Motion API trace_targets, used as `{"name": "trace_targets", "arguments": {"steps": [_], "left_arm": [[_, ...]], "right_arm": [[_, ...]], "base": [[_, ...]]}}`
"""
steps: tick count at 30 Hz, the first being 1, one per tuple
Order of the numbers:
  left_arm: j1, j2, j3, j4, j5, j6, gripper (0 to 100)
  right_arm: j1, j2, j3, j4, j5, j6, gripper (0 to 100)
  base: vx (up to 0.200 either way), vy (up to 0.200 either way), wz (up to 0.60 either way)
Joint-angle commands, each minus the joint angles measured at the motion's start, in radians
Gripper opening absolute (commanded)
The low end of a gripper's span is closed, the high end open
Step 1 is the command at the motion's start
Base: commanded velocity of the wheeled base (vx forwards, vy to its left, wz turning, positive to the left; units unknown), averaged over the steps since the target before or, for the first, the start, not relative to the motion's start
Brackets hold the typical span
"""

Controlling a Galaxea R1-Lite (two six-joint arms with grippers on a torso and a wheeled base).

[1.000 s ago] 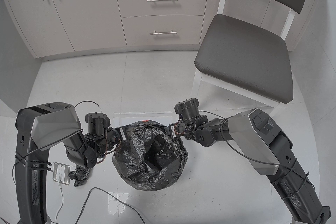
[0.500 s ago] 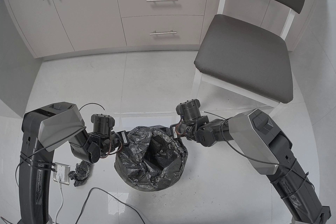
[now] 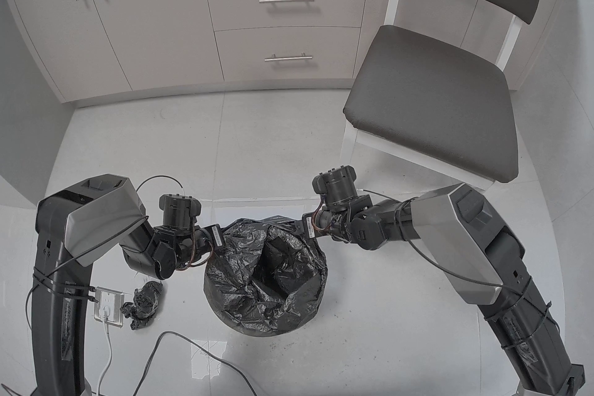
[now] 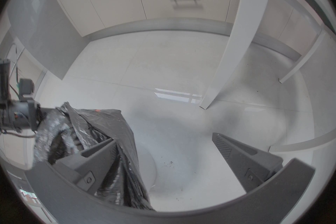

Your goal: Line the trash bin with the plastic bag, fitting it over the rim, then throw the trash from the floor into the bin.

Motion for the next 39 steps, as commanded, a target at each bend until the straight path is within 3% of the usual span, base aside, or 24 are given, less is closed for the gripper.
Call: {"name": "trace_targets", "arguments": {"steps": [1, 6, 13, 16, 20, 25, 30, 39], "left_arm": [[0.003, -0.028, 0.001, 0.017, 0.000, 0.000, 0], [0.003, -0.035, 0.008, 0.016, 0.001, -0.004, 0], [0.001, -0.101, 0.057, 0.011, -0.007, -0.035, 0], [0.000, -0.180, 0.091, 0.023, -0.022, -0.104, 0], [0.001, -0.315, 0.168, 0.069, -0.148, -0.189, 0], [0.000, -0.358, 0.220, 0.074, -0.180, -0.212, 0], [0.001, -0.335, 0.225, 0.068, -0.195, -0.205, 0], [-0.002, -0.312, 0.200, 0.076, -0.200, -0.202, 0]], "right_arm": [[0.029, -0.128, 0.000, 0.093, 0.006, 0.033, 100], [0.060, -0.232, 0.000, 0.266, 0.042, 0.090, 100], [0.066, -0.298, 0.000, 0.358, 0.072, 0.096, 100], [0.083, -0.359, 0.000, 0.415, 0.073, 0.126, 100], [0.095, -0.482, 0.000, 0.544, 0.078, 0.123, 100], [0.093, -0.600, 0.000, 0.647, 0.104, 0.145, 100], [0.089, -0.666, 0.000, 0.661, 0.118, 0.192, 100], [0.081, -0.678, 0.000, 0.651, 0.114, 0.186, 100]], "base": [[0.000, 0.000, 0.00], [0.000, 0.000, 0.00], [0.000, 0.000, 0.00], [0.000, 0.000, 0.00], [0.000, 0.000, 0.00], [0.000, 0.000, 0.00], [0.000, 0.000, 0.00], [0.000, 0.000, 0.00]]}}
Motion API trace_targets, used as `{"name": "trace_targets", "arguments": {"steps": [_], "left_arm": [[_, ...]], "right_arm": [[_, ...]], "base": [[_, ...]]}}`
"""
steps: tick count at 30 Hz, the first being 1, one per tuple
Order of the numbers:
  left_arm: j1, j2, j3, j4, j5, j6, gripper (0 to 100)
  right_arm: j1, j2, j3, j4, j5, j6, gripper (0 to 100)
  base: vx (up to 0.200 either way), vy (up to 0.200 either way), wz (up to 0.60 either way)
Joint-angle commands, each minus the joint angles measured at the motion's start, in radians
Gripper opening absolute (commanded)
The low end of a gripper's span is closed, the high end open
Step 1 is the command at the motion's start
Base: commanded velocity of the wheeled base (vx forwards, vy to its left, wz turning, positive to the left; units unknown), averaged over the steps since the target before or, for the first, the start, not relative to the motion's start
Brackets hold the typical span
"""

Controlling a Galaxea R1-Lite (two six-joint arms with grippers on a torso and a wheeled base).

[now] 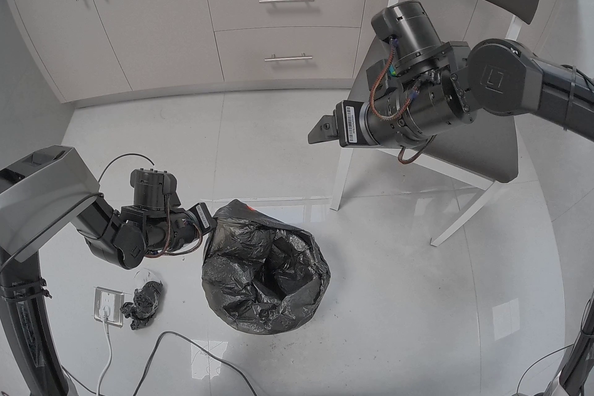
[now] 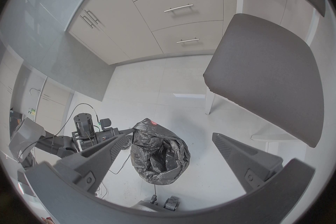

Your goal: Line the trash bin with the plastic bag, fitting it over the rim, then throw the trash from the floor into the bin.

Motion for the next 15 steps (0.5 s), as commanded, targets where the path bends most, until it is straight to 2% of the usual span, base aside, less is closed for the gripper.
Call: {"name": "trace_targets", "arguments": {"steps": [1, 3, 4, 12, 15], "left_arm": [[-0.002, 0.007, -0.013, 0.003, 0.000, 0.001, 0], [0.000, 0.017, -0.020, 0.003, 0.005, 0.001, 0], [0.001, 0.023, -0.025, 0.003, 0.008, 0.001, 100], [0.012, 0.033, -0.027, -0.007, 0.012, 0.006, 100], [0.010, 0.033, -0.024, -0.012, 0.045, 0.058, 100]], "right_arm": [[-0.002, -0.019, 0.000, -0.002, -0.001, -0.001, 100], [-0.002, -0.019, 0.000, -0.004, -0.003, 0.000, 100], [-0.002, -0.019, 0.000, -0.004, -0.003, 0.000, 100], [-0.001, -0.030, 0.000, -0.002, -0.006, 0.005, 100], [0.004, -0.033, 0.000, -0.002, -0.009, 0.008, 100]], "base": [[0.000, 0.000, 0.00], [0.000, 0.000, 0.00], [0.000, 0.000, 0.00], [0.000, 0.000, 0.00], [0.000, 0.000, 0.00]]}}
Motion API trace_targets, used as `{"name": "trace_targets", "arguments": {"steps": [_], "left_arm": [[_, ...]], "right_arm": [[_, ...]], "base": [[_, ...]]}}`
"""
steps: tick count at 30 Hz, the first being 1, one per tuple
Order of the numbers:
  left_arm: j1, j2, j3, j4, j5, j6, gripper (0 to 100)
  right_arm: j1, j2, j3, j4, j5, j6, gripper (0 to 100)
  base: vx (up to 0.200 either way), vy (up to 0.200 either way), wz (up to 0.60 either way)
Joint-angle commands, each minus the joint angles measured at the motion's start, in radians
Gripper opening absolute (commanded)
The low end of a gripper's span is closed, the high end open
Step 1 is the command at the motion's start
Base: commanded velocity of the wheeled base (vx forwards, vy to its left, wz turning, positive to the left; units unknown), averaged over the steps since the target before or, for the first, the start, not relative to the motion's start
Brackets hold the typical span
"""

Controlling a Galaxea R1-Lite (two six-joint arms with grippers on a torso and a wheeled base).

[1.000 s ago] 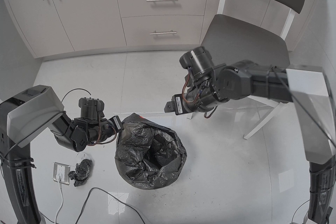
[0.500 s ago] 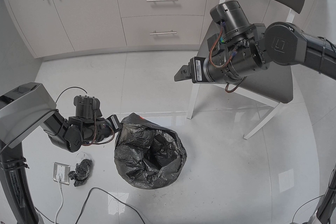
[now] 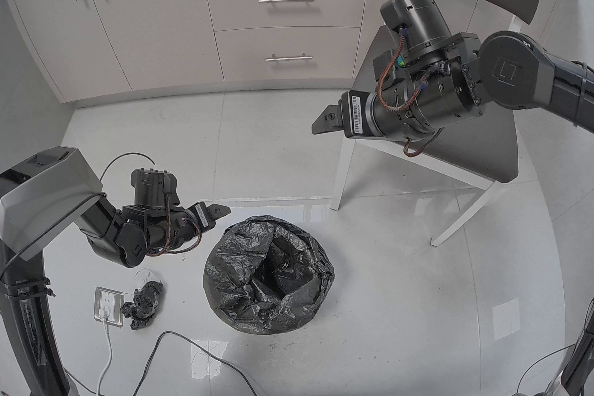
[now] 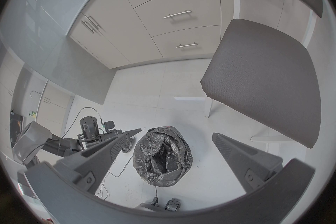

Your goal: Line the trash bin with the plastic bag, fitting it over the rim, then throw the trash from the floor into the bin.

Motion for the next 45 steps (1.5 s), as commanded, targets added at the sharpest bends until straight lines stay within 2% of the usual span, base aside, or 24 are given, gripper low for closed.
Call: {"name": "trace_targets", "arguments": {"steps": [1, 2, 3, 6, 11, 15, 19, 26, 28, 31, 33, 38, 45], "left_arm": [[-0.005, 0.008, 0.002, -0.005, 0.038, 0.042, 100], [-0.005, 0.008, 0.002, -0.005, 0.038, 0.042, 100], [-0.022, 0.018, 0.002, -0.013, 0.081, 0.094, 100], [-0.057, 0.031, 0.007, -0.033, 0.117, 0.143, 100], [-0.116, 0.072, 0.005, -0.079, 0.127, 0.217, 100], [-0.172, 0.144, -0.018, -0.096, 0.169, 0.280, 100], [-0.197, 0.202, -0.039, -0.097, 0.207, 0.327, 100], [-0.200, 0.259, -0.061, -0.096, 0.264, 0.383, 100], [-0.194, 0.291, -0.074, -0.096, 0.308, 0.429, 100], [-0.186, 0.296, -0.087, -0.096, 0.382, 0.432, 100], [-0.185, 0.296, -0.088, -0.096, 0.396, 0.433, 100], [-0.166, 0.287, -0.090, -0.096, 0.532, 0.458, 100], [-0.162, 0.264, -0.074, -0.132, 0.549, 0.450, 100]], "right_arm": [[0.007, -0.005, 0.000, 0.000, -0.002, 0.002, 100], [0.007, -0.005, 0.000, 0.000, -0.002, 0.002, 100], [0.010, -0.008, 0.000, -0.002, -0.002, 0.002, 100], [0.013, -0.007, 0.000, -0.003, -0.002, 0.002, 100], [0.013, -0.005, 0.000, -0.043, -0.003, 0.002, 100], [0.013, -0.007, 0.000, -0.054, -0.008, 0.002, 100], [0.013, -0.004, 0.000, -0.055, -0.012, 0.013, 100], [0.013, 0.002, 0.000, -0.063, -0.012, 0.014, 100], [0.013, 0.004, 0.000, -0.069, -0.012, 0.014, 100], [0.013, 0.005, 0.000, -0.117, -0.012, 0.013, 100], [0.013, 0.007, 0.000, -0.127, -0.012, 0.013, 100], [0.013, 0.010, 0.058, -0.172, -0.012, 0.011, 100], [0.015, 0.001, 0.108, -0.174, -0.017, 0.003, 100]], "base": [[0.000, 0.000, 0.00], [0.000, 0.000, 0.00], [0.000, 0.000, 0.00], [0.000, 0.000, 0.00], [0.000, 0.000, 0.00], [0.000, 0.000, 0.00], [0.000, 0.000, 0.00], [0.000, 0.000, 0.00], [0.000, 0.000, 0.00], [0.000, 0.000, 0.00], [0.000, 0.000, 0.00], [0.000, 0.000, 0.00], [0.000, 0.000, 0.00]]}}
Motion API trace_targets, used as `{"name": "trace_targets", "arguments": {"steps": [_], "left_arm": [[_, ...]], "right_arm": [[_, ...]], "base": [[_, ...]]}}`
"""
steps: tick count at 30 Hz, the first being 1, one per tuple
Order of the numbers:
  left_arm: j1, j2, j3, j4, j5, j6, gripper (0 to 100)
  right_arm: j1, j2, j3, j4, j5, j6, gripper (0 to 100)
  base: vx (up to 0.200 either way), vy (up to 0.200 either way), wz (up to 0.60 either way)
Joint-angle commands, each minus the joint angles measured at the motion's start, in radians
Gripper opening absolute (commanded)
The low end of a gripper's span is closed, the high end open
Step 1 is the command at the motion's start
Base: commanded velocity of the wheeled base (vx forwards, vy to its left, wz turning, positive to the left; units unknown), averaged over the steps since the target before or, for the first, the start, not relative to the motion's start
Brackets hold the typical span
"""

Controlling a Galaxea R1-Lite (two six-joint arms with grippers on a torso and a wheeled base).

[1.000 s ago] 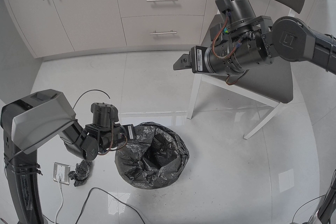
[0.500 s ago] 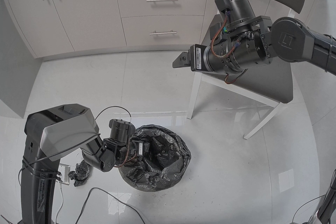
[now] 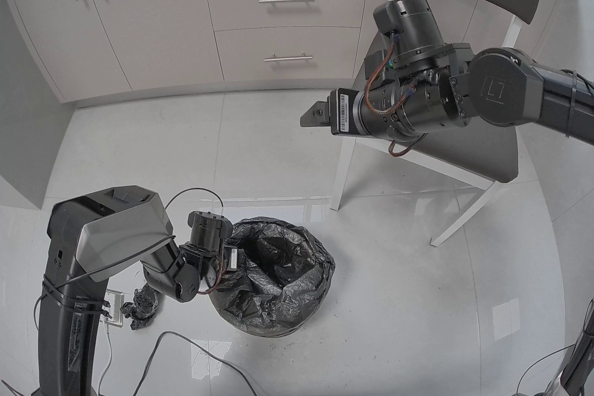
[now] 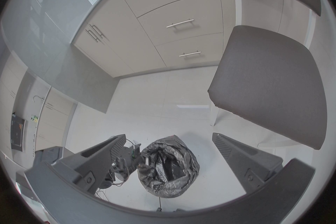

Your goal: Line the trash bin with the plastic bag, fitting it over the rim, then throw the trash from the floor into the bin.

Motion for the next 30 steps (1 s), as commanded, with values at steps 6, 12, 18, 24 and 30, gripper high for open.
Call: {"name": "trace_targets", "arguments": {"steps": [6, 12, 18, 24, 30], "left_arm": [[-0.011, -0.060, 0.026, -0.061, 0.003, -0.061, 100], [-0.003, -0.064, 0.022, -0.054, 0.003, -0.081, 100], [-0.002, -0.032, 0.006, -0.054, 0.003, -0.079, 100], [-0.002, -0.007, -0.024, -0.051, 0.003, -0.078, 100], [0.028, 0.025, -0.081, -0.034, 0.003, -0.079, 100]], "right_arm": [[0.012, -0.049, 0.233, -0.002, -0.022, -0.006, 100], [0.016, -0.046, 0.464, -0.184, -0.039, 0.006, 100], [0.058, 0.032, 0.599, -0.468, -0.154, 0.062, 100], [0.087, 0.081, 0.647, -0.568, -0.164, 0.060, 100], [0.092, 0.130, 0.664, -0.571, -0.227, 0.082, 100]], "base": [[0.000, 0.000, 0.00], [0.000, 0.000, 0.00], [0.000, 0.000, 0.00], [0.000, 0.000, 0.00], [0.000, 0.000, 0.00]]}}
